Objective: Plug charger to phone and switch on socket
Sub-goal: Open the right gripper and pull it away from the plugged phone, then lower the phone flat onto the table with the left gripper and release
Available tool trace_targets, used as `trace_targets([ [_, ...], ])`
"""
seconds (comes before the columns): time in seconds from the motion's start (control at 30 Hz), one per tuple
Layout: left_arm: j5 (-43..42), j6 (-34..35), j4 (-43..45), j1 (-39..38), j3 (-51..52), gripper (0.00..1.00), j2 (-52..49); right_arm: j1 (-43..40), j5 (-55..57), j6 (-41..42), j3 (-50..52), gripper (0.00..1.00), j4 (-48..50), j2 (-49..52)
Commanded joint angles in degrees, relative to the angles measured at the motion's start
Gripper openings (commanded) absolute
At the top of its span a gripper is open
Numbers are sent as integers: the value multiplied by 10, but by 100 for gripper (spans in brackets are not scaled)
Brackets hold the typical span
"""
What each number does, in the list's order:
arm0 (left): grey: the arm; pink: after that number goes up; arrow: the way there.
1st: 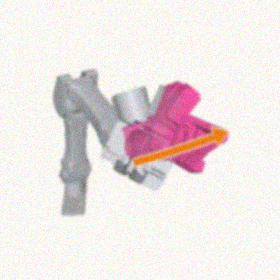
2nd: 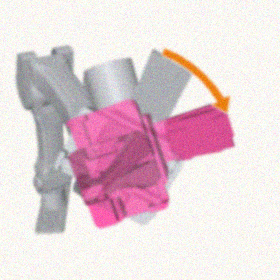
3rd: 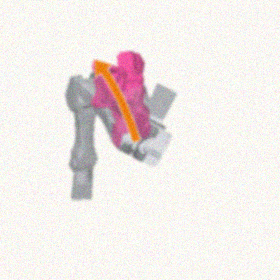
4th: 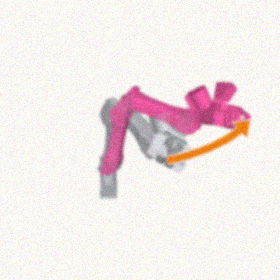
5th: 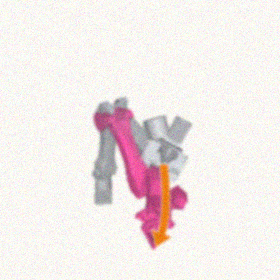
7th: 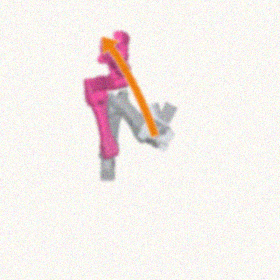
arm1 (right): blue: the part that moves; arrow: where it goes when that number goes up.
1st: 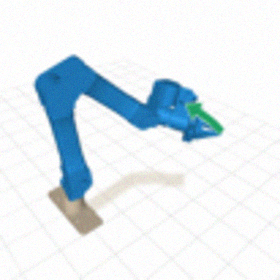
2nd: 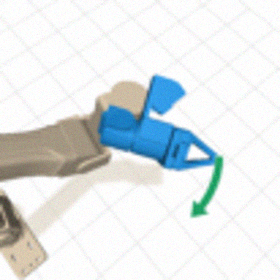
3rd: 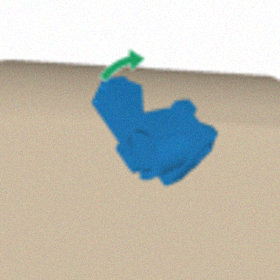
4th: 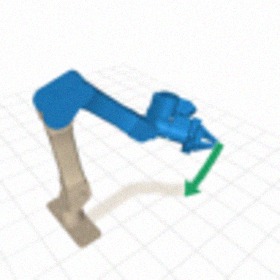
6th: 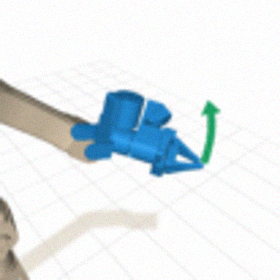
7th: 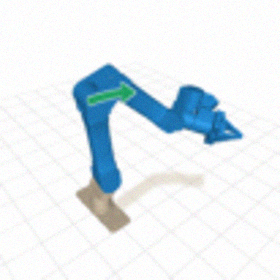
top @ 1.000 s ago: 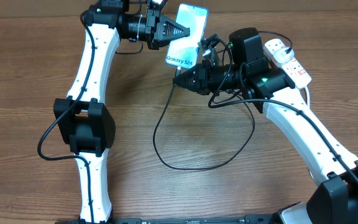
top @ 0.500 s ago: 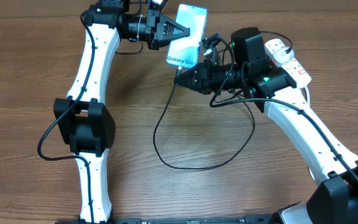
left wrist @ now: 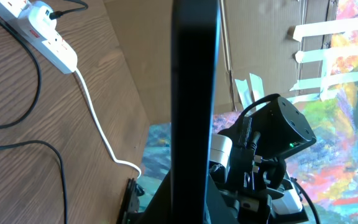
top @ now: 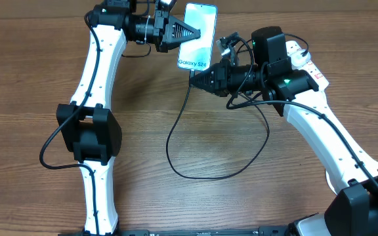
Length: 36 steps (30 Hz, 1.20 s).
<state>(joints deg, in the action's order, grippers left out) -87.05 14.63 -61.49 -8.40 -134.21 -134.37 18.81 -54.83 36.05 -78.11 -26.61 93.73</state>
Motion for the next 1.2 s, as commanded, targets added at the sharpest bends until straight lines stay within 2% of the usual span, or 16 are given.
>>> trace_targets([
  [0.0, -37, -18, -12, -10, -14, 4, 30, -17, 26, -5, -13, 4, 19, 0],
  [0.23, -36, -18, -17, -10, -14, 4, 30, -17, 46, -5, -13, 6, 21, 0],
  [0.47, -27, -31, -15, -2, -14, 4, 30, -17, 64, -5, -13, 31, 14, 0],
  [0.53, 16, -28, -15, 3, -14, 4, 30, -17, 73, -5, -13, 38, 3, 0],
  [0.57, 73, -25, -22, 10, -14, 4, 30, -17, 87, -6, -13, 49, -19, 0],
  [0.73, 235, -31, -64, 20, -13, 4, 30, -17, 136, -42, -13, 72, -93, 0],
  [0.9, 401, -65, -131, 12, -12, 4, 26, -17, 231, -50, -13, 90, -172, 1],
  [1.03, 490, -74, -151, -5, 3, 4, 24, -17, 308, -50, -12, 94, -228, 1],
  [1.17, 530, -74, -148, -21, 19, 4, 11, -17, 319, -50, -12, 94, -255, 1],
])
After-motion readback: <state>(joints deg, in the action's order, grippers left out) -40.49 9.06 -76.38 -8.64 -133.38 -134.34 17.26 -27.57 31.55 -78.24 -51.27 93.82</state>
